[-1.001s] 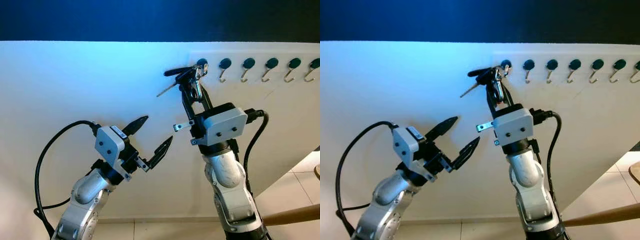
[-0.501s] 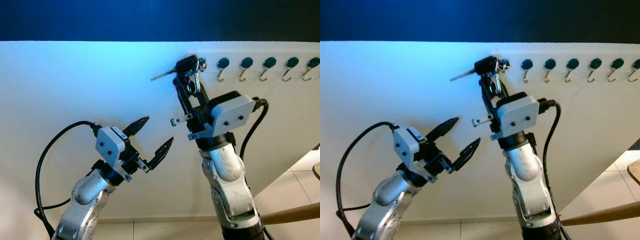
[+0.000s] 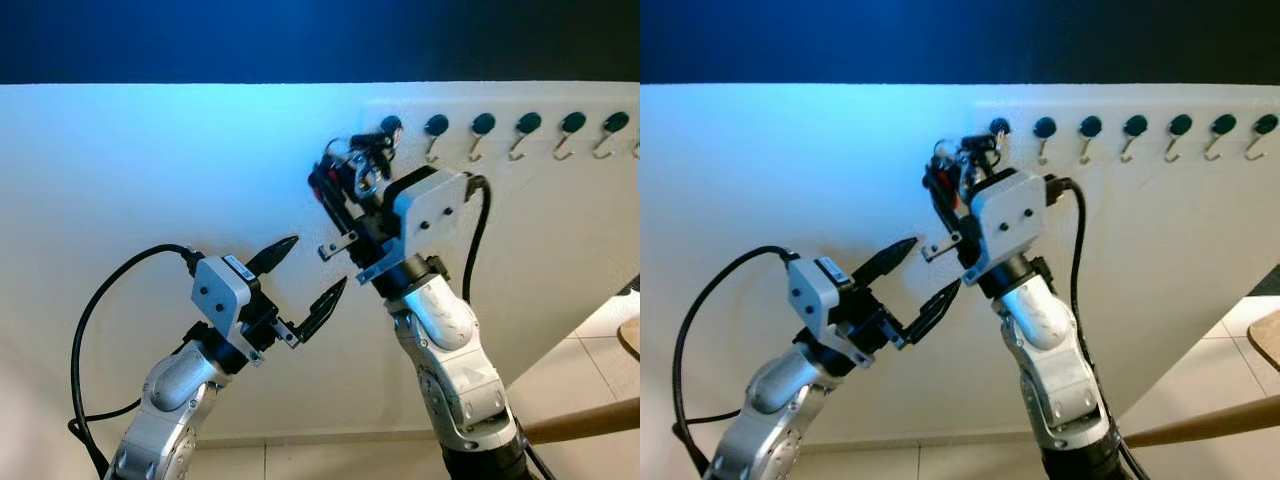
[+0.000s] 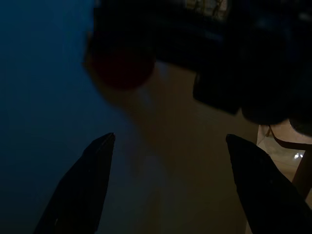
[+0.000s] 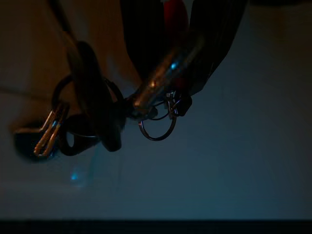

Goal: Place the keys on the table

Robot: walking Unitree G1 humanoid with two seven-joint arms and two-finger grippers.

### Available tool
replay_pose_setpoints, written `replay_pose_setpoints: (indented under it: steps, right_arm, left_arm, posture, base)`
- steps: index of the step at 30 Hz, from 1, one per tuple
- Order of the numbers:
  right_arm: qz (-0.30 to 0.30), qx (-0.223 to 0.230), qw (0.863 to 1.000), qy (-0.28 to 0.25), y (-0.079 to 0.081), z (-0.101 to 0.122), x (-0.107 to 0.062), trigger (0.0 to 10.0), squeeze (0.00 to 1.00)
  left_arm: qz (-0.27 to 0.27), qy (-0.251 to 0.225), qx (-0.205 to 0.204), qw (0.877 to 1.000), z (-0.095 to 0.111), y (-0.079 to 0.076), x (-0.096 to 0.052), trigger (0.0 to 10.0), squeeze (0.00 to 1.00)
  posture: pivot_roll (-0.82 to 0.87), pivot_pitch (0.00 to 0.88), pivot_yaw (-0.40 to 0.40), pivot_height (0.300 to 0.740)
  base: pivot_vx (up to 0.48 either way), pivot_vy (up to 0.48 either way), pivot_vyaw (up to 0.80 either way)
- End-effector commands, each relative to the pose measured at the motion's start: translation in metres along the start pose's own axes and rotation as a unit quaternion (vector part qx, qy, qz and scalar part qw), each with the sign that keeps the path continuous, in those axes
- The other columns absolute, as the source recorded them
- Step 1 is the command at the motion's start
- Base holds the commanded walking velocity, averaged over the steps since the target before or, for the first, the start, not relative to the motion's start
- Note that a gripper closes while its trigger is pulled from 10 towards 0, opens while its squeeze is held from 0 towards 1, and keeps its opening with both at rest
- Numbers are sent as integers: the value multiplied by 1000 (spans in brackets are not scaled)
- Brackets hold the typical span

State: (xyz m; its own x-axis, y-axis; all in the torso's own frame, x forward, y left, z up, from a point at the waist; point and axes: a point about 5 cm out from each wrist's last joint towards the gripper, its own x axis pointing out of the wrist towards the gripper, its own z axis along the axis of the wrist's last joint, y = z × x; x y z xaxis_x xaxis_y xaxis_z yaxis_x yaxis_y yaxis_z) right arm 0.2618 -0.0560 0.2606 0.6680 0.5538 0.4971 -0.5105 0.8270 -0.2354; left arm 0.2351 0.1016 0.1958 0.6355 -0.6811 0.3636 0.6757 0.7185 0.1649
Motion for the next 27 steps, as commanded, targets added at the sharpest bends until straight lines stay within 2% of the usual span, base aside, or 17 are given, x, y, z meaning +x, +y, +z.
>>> replay_pose_setpoints:
  steps: [1,9,11,13,15,19,24,25,26,27]
  right_arm:
    - [51,12,999,9,18,-3,2,10000,0]
    - [30,7,1000,1,12,-2,-1,10000,0]
    - [-18,-26,999,41,-1,-17,-13,10000,0]
    - [-31,-32,998,52,-4,-21,-16,10000,0]
    - [-80,-49,992,85,-19,-31,-26,10000,0]
    - [-116,-66,985,105,-31,-37,-33,10000,0]
    - [-142,-65,979,127,-40,-45,-43,10000,0]
    - [-146,-64,979,129,-40,-46,-44,10000,400]
    - [-149,-64,978,131,-41,-47,-45,10000,706]
    - [-149,-64,978,131,-41,-47,-45,10000,706]
  left_arm:
    - [-6,-3,0,1000,2,-2,-1,10000,0]
    - [-6,-4,0,1000,3,-2,-1,10000,0]
    - [-7,-4,0,1000,3,-2,0,10000,0]
    - [-7,-4,0,1000,3,-2,0,10000,0]
    - [-7,-5,-1,1000,3,-2,1,10000,0]
    - [-7,-5,-1,1000,3,-2,1,10000,0]
    - [-7,-6,-1,1000,3,-2,1,10000,0]
    - [-7,-6,-1,1000,3,-2,1,10000,0]
    - [-6,-6,-1,1000,3,-2,1,10000,0]
    - [-6,-6,-1,1000,3,-2,1,10000,0]
  posture:
    - [23,95,-6,740]
    - [22,96,-4,740]
    - [23,95,-2,740]
    - [23,95,-2,740]
    - [23,95,0,740]
    - [22,96,1,740]
    - [24,97,1,740]
    - [24,97,1,740]
    - [24,97,1,740]
    - [24,97,1,740]
  base:
    - [0,0,0]
    - [0,0,0]
    - [0,0,0]
    - [0,0,0]
    - [0,0,0]
    - [0,0,0]
    - [0,0,0]
    - [0,0,0]
    - [0,0,0]
    - [0,0,0]
